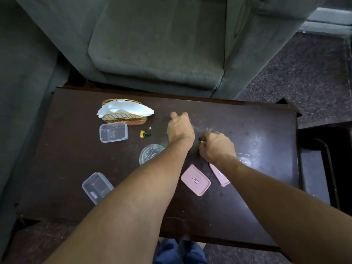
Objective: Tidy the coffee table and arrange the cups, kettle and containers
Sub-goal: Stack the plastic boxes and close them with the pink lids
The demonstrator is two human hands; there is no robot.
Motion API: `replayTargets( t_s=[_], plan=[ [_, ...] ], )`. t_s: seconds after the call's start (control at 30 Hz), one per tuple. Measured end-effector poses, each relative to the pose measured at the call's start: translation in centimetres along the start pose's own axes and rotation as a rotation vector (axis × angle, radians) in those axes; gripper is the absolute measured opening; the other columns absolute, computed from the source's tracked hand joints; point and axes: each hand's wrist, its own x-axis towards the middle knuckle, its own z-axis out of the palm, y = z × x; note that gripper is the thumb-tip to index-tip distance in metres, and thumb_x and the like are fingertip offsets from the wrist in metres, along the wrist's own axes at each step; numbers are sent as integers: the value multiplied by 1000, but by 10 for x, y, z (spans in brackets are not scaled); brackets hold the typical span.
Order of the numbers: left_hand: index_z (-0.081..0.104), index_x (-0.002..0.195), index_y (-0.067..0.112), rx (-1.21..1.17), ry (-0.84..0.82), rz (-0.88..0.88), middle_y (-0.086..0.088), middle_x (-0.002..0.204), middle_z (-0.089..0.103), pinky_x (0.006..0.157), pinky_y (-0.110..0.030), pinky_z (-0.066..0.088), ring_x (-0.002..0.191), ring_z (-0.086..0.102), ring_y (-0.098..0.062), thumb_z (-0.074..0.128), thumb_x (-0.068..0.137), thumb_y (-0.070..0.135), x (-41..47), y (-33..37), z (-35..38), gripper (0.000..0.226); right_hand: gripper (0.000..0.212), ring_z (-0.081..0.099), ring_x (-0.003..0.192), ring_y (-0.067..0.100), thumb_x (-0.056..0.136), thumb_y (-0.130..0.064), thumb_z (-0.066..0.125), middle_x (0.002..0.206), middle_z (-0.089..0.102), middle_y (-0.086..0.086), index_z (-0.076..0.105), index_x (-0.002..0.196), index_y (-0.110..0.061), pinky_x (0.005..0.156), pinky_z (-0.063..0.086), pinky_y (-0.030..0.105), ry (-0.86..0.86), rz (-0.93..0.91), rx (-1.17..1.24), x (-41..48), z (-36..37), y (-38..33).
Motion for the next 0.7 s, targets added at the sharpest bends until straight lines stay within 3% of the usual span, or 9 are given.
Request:
replayTargets(
  t_s=[0.1,0.3,0.47,0.7],
  plan=[
    [60,131,14,-10,57,33,-16,133,52,90,-43,50,116,60,-39,57,99,19,-2,-3,-21,32,23,65,100,39,94,-31,59,111,70,15,65,108,-14,77,48,36,45,-26,89,3,-6,-14],
    [66,116,18,-149,282,60,-8,116,67,90,-41,47,110,63,-31,61,98,28,1,-56,-77,22,19,68,102,35,93,-32,63,105,77,9,73,107,-23,86,57,42,159,-143,281,3,-24,-70],
    [70,111,26,-198,389,-51,4,110,75,86,-37,51,104,69,-23,67,94,35,-14,-120,-114,20,24,68,101,29,94,-37,64,109,74,4,74,112,-25,84,58,39,165,-323,248,-4,-23,-143],
    [70,109,32,-225,415,-219,3,107,76,90,-40,56,102,69,-26,69,92,30,-24,-197,-134,17,23,69,98,31,92,-26,64,105,76,6,77,111,-25,82,56,34,155,-287,153,-1,4,-224]
  ],
)
